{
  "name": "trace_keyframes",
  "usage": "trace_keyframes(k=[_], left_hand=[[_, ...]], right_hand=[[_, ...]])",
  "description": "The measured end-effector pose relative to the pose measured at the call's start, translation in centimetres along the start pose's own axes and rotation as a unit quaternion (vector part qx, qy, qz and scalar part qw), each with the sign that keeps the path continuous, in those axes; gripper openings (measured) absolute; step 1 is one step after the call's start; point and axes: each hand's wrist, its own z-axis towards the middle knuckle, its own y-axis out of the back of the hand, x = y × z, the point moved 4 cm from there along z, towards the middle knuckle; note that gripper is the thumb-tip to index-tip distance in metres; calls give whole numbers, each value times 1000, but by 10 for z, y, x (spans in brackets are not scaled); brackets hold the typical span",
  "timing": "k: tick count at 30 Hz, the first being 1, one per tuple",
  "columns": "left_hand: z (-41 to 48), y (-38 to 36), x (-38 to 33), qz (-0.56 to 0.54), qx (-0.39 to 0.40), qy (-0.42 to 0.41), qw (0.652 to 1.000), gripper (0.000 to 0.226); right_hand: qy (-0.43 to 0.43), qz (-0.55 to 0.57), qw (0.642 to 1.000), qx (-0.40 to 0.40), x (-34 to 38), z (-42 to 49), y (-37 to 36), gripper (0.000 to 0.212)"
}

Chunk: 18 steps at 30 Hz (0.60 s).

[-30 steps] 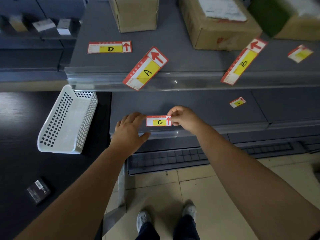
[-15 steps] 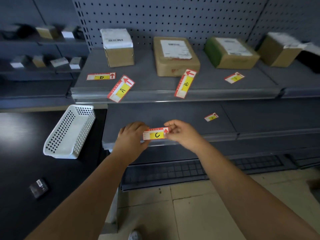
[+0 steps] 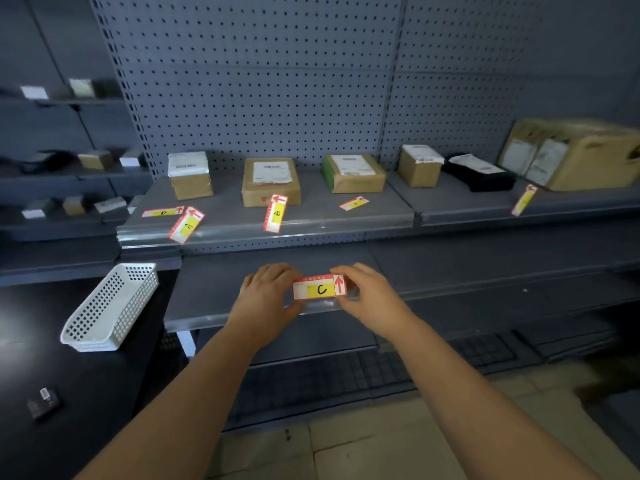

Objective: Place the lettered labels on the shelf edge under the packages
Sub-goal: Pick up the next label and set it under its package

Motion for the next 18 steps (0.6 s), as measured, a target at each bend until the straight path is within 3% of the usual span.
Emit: trace_keyframes(k=[6,18], left_hand=[[20,-4,-50,-15,4,-28,999,45],[93,-56,-55,-51,7,-27,998,46]], right_hand=[[-30,20,999,-33,-17,-20,46,48],[-75,45,995,-46,-79,26,77,49]])
